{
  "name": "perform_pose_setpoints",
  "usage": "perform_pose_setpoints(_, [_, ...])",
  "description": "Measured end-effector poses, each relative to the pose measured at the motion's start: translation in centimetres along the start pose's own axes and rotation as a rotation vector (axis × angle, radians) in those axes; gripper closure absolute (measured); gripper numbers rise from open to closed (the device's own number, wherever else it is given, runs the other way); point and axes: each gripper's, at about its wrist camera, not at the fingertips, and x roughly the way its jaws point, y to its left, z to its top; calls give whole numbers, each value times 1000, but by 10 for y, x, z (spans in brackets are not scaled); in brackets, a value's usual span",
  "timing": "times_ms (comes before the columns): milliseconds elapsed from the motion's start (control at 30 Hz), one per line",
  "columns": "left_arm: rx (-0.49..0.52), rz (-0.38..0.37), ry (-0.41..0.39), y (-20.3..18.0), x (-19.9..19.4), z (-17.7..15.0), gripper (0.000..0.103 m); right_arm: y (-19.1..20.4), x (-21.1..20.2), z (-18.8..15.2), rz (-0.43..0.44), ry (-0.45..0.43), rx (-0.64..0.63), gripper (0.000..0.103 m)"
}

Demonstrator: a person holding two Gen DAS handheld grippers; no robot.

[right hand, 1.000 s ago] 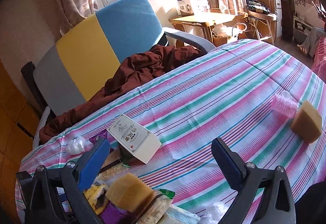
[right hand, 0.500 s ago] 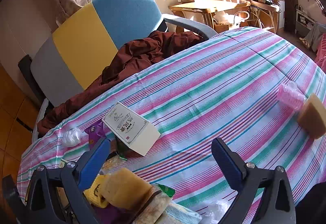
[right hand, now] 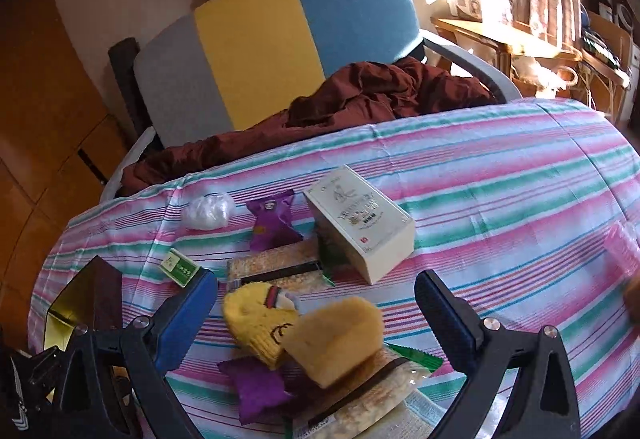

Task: Organize objects
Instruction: 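Carry the sponge with the left gripper into the gold tray and release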

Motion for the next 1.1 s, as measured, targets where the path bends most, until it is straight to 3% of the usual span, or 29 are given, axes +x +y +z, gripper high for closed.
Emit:
perform_pose_setpoints(100, [-31, 2, -25, 10, -18, -8, 48, 29, 13, -2, 48, 39, -90, 4])
perform_pose_setpoints(267, [-72, 38, -64, 35, -45, -22, 48, 58, 52, -13, -8, 138, -241, 11])
perform_pose_setpoints(400, [-139, 71, -80, 62, -61, -37, 48, 64, 73, -29, -106, 199, -343, 13])
perform_pose_setpoints(700, [-310, 188, -70, 127, -84, -88, 48, 61, 77, -36, -182, 203, -398, 55])
perform_pose_setpoints(867, [-388, 276, -46, 159, -97, -128, 48, 63, 78, -37, -188, 205, -408, 56])
perform_pose_setpoints(1100, [-473, 337, 1, 180, -102, -169, 48, 65, 80, -39, -203, 203, -415, 56])
